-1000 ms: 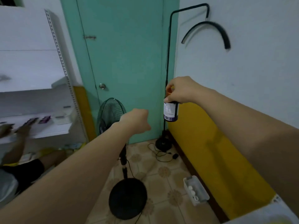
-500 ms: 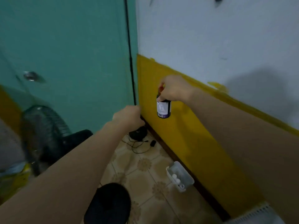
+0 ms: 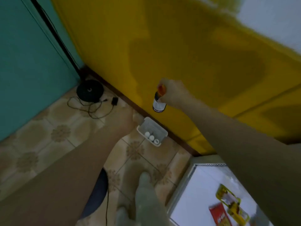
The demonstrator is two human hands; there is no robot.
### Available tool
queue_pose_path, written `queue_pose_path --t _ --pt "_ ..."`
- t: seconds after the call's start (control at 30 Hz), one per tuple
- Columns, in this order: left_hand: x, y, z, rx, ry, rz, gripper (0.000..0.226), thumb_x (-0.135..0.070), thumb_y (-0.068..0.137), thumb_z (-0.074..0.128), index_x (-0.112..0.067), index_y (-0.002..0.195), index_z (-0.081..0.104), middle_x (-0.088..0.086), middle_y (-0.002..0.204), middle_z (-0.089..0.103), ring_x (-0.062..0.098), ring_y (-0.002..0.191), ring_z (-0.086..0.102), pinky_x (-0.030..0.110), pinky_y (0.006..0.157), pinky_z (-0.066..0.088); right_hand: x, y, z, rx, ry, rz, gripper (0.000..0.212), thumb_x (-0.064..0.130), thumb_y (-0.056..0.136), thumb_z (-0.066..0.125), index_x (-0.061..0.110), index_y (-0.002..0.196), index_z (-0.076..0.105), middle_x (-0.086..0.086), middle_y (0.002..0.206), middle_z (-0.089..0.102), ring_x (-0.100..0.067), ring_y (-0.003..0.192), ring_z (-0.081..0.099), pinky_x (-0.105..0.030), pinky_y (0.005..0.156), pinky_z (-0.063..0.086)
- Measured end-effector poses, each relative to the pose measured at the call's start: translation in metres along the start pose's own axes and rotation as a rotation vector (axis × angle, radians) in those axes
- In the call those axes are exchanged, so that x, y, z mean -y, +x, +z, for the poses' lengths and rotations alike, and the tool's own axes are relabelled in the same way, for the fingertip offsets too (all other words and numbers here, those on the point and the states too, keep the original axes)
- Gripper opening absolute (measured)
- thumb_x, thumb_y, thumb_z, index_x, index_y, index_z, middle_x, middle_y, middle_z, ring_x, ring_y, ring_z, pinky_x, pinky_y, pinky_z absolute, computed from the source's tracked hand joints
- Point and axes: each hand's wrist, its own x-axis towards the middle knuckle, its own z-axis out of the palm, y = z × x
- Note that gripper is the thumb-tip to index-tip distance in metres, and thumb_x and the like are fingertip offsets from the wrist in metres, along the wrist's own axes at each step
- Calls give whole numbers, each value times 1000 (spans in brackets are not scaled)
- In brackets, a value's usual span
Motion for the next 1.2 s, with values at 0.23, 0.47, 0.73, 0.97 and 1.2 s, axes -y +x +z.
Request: queue_pose_path --t 0.23,0.47,0.73,0.97,1.2 --pt "55 124 121 145 -25 -131 40 -33 92 54 -10 125 46 10 122 53 26 110 53 42 92 47 -87 122 167 16 117 59 20 4 89 55 6 108 57 -17 101 60 -30 85 54 -47 73 47" --pt "114 243 275 196 -34 -156 42 -36 92 55 -15 126 45 6 121 53 24 111 53 42 90 49 -168 239 366 50 159 150 24 9 93 51 2 115 59 -19 112 62 -34 102 58 -39 85 47" --pt "165 341 408 241 17 -104 43 -33 92 55 -13 128 43 8 120 50 27 112 52 40 87 47 -249 317 521 80 58 183 8 12 92 53 9 99 58 -16 105 63 -30 98 59 -30 74 39" --pt "182 374 461 243 25 -92 45 -32 91 55 -14 130 42 9 123 50 27 115 50 40 85 47 -273 335 584 172 -118 155 44 15 87 65 6 127 48 -17 131 51 -29 120 50 -39 99 44" --pt "166 360 417 203 8 -74 47 -30 91 56 -13 132 41 9 124 50 27 115 50 39 86 47 -252 329 533 242 -230 57 47 17 95 54 8 138 37 -18 135 43 -32 124 45 -40 102 39"
